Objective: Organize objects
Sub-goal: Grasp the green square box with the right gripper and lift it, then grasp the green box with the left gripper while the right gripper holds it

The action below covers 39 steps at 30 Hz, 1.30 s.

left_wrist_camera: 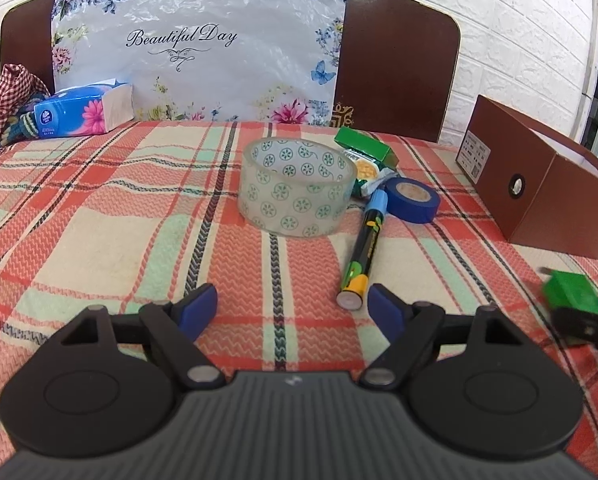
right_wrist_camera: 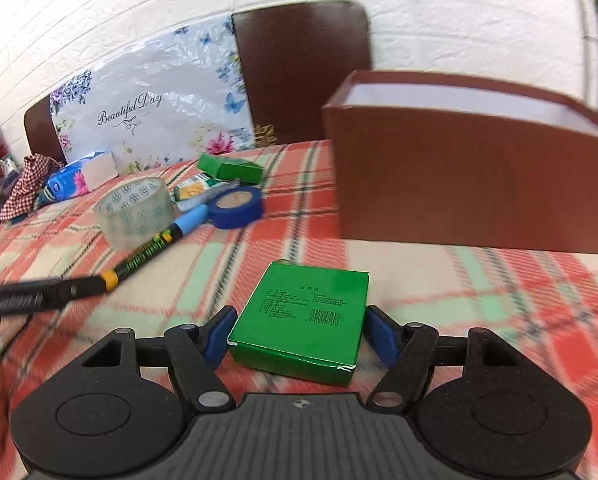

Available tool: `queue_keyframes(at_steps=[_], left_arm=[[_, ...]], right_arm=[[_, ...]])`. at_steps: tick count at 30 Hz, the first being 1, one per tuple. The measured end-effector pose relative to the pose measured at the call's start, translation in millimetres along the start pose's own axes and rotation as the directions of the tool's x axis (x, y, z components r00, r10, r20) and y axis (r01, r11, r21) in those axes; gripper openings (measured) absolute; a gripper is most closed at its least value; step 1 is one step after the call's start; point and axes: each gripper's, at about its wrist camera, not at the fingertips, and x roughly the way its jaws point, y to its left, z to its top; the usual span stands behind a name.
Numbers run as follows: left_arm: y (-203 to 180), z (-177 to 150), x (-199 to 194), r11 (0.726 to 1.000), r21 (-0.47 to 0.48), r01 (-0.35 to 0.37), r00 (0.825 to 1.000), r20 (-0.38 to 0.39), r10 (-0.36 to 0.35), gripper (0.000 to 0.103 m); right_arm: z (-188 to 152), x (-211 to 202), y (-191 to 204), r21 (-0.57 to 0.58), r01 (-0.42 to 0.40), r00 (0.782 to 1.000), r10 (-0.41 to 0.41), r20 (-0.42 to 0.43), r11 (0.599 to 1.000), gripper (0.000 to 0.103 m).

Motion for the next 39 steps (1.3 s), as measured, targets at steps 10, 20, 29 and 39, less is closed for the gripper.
queue_keyframes(at_steps=[10,20,29,39], left_arm=[[-26.9,7.0,-8.9,0.997,0.071,0.013,0.999,-0.049,-0.010,0.086],[-92.6,26.8,-15.3,0.963,0.032,0.268,0.956,-0.135,-0.261,0.086],[-130.6,27.8,-7.1,0.947,0.057,0.316,0.934,-0.193,-0.300,0.086],[-146.3,32.9,1.8,0.944,0.050,0.327,0.926,-0.215,-0.309,0.089]], right_arm=[[-14.6,-25.5,-56.1,0.115,0.114,0.993,-0.116,0.007,0.987,0.076],[-19.3,-20.2,-49.8,0.059,0.070,0.997,-0.071,0.015,0.996,0.083],[-21.2,-22.8,-57.8,0.108,0.012,0.999,-0.015,0.031,0.994,0.087],[-21.7,-23.3,-61.8,0.123,-0.021,0.999,0.017,0.040,0.992,0.087]])
